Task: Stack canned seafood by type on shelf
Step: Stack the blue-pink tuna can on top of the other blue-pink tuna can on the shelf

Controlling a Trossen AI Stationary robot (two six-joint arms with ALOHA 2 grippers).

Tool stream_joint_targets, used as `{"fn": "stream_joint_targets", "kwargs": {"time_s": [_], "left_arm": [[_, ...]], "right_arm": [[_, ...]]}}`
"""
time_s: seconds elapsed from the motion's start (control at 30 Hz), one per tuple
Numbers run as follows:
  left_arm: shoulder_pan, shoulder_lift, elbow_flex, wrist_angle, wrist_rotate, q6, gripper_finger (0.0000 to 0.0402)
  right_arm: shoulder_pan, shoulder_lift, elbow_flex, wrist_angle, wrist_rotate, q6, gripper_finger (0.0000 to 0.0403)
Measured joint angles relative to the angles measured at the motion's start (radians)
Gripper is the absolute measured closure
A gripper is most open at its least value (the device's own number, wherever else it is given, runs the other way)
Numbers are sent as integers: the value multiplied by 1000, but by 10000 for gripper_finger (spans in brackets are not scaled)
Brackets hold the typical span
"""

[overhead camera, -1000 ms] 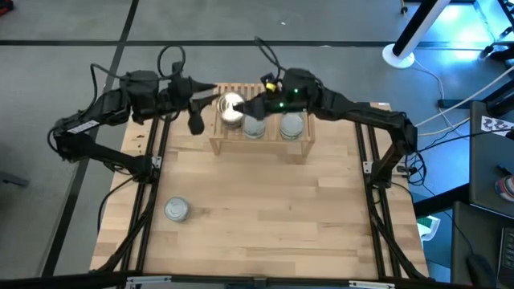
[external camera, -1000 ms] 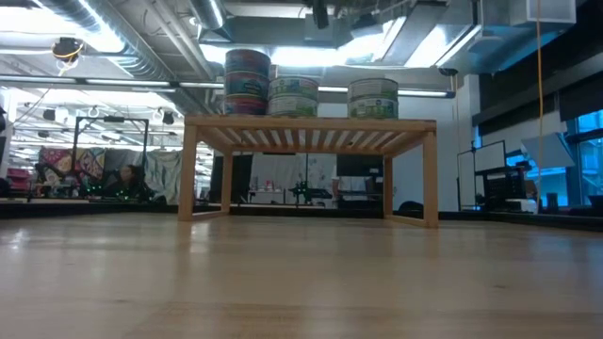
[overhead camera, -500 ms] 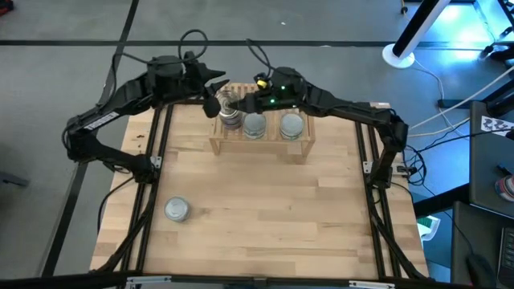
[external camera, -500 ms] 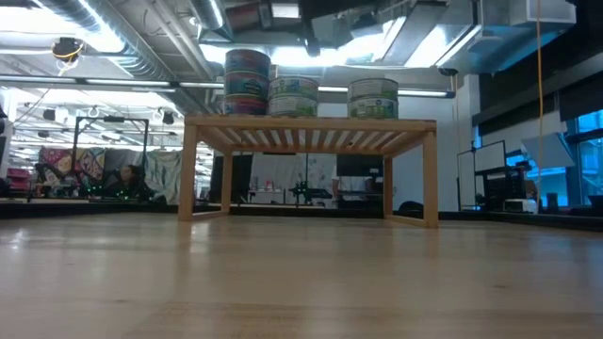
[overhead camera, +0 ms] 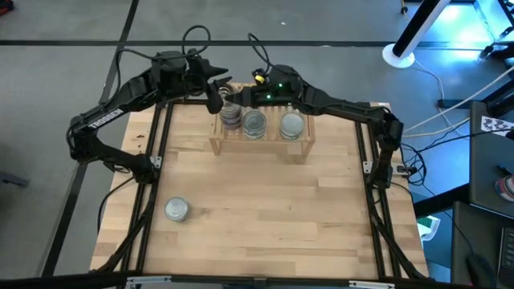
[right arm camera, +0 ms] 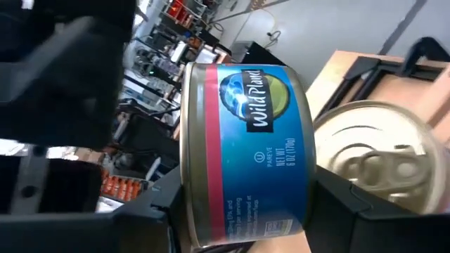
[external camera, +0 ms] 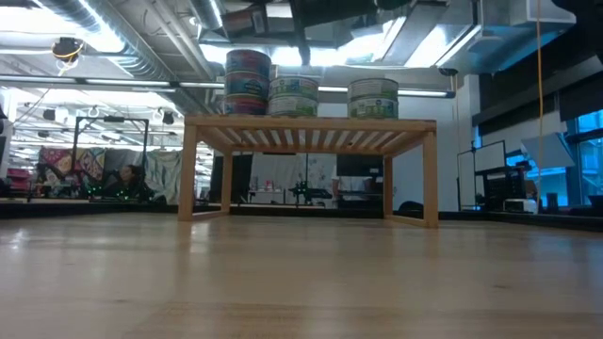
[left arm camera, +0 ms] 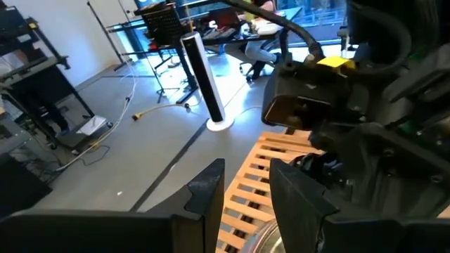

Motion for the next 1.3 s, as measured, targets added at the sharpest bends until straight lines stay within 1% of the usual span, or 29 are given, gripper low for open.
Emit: {"fn": "stream_joint_targets", "kwargs": {"time_s": [0.2, 0.37, 0.53, 0.7, 0.87, 1.07, 1.3], "left_arm": [[0, 23, 0, 0, 66, 27, 293], [4, 57, 0, 11, 69, 76, 293], [22, 89, 0, 8, 66, 103, 293], [39, 109, 0, -3, 66, 112, 293], [39, 110, 0, -4, 65, 138, 293], [38, 103, 1, -35, 68, 138, 293], [35, 100, 3, -61, 70, 137, 293]], "right_arm": [[1, 0, 0, -33, 18, 14, 208], [0, 0, 0, -64, 25, 13, 207], [0, 0, 0, -98, 65, 12, 207], [0, 0, 0, -100, 65, 13, 207], [1, 0, 0, -101, 64, 13, 207], [1, 0, 0, -101, 37, 14, 207], [2, 0, 0, -101, 37, 16, 207]]}}
